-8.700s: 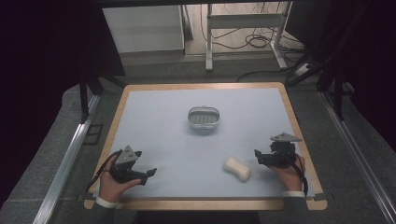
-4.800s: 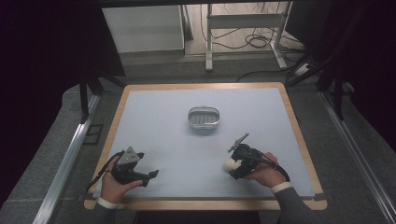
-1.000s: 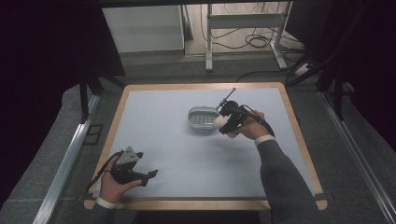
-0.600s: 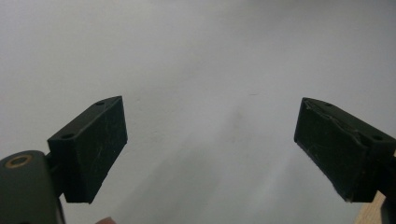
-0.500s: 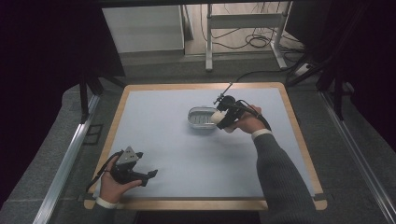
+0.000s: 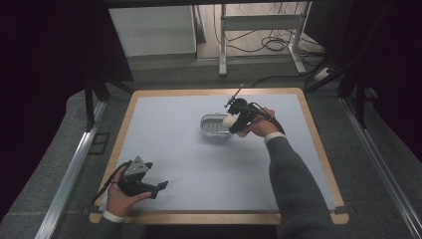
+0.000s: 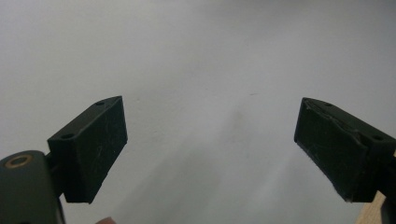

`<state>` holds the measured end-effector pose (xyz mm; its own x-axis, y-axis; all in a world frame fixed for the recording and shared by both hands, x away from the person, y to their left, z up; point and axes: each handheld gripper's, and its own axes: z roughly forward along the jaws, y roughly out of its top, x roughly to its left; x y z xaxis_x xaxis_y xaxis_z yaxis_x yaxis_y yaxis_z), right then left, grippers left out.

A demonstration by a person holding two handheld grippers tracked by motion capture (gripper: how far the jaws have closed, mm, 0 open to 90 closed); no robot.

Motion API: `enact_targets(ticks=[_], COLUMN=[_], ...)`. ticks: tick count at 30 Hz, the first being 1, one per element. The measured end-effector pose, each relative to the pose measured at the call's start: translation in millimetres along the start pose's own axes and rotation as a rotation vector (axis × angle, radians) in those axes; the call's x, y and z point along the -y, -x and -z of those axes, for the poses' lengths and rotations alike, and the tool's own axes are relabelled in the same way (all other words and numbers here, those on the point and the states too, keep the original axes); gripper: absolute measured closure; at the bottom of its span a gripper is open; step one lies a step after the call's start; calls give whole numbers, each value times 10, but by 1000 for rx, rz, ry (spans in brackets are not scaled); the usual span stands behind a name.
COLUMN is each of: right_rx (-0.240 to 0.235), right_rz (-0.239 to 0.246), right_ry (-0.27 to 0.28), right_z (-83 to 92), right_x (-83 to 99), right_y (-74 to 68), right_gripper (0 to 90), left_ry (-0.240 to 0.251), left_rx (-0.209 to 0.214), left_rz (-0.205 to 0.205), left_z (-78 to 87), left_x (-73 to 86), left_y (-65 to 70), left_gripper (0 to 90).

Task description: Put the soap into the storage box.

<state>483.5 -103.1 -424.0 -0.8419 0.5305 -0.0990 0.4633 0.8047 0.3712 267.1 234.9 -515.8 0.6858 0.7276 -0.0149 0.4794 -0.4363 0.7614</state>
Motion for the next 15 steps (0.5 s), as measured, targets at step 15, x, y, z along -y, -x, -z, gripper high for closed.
enact_targets(ticks=[15], right_rx=[0], right_rz=[50], right_ry=[-4], right_z=[-118], right_x=[-174], right_y=[43], right_gripper=[498], left_ry=[5], left_rx=[1], left_rz=[2], left_z=[-7], left_x=[1], left_y=[1], left_gripper=[100])
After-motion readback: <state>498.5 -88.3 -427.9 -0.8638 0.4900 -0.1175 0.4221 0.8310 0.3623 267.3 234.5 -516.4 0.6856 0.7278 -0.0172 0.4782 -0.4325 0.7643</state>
